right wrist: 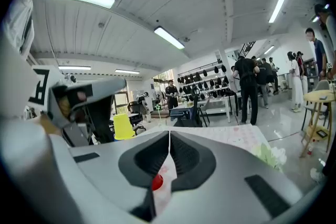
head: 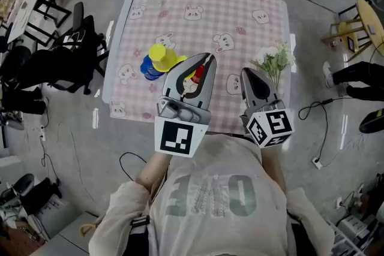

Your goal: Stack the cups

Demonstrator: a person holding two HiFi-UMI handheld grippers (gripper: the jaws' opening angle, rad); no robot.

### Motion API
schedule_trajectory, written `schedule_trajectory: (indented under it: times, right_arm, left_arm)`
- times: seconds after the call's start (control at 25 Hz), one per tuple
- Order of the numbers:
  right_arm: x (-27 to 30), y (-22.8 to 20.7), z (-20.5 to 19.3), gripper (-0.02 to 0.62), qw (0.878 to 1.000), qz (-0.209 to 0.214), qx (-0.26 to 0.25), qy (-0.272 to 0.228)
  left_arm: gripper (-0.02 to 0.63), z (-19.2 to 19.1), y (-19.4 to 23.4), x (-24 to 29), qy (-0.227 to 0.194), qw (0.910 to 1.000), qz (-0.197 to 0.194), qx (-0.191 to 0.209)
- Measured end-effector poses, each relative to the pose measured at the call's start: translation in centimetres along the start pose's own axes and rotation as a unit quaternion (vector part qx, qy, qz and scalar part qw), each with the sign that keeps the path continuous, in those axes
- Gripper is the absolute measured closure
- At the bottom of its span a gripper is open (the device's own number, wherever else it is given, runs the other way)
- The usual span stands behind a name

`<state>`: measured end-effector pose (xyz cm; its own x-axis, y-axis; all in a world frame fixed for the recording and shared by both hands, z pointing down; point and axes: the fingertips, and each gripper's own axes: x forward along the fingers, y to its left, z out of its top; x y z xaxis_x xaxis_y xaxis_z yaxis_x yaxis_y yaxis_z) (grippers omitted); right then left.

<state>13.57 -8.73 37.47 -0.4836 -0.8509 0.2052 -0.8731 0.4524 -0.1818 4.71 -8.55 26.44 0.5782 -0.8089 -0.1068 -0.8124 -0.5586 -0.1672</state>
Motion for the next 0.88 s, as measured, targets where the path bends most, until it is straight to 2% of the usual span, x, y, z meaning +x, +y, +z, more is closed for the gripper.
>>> schedule_trajectory:
  times: [0.08, 0.2, 0.36, 0.52, 0.88]
  right_arm:
    - [-0.1, -0.1, 1.0, 0.566, 1.0, -0.002, -0.024, -0.007]
    - [-0.2, 0.3, 1.5, 0.566, 0.998, -0.002, -0.06, -0.008]
    - [-0.6, 1.0, 1.2, 0.566, 0.997, 0.008, -0.077, -0.007]
    - [-0.8, 1.2, 0.6, 0.566, 0.996, 0.015, -0.088, 0.006]
    - [-0.9, 0.6, 0.6, 0.566, 0.997, 0.011, -0.079, 0.006]
  left_arm:
    - [0.571, -2.2, -1.7, 0.4, 0.025, 0.9996, -0.009, -0.005]
    - [0.572, -4.5, -3.0, 0.5, 0.035, 0.9992, -0.006, -0.021]
    - [0.572, -7.5, -3.8, 0.3, 0.059, 0.9976, 0.01, -0.035]
    - [0.574, -10.6, -4.2, -0.1, 0.112, 0.9919, 0.017, -0.058]
    - [0.574, -10.4, -4.0, -0.1, 0.118, 0.9905, 0.021, -0.068]
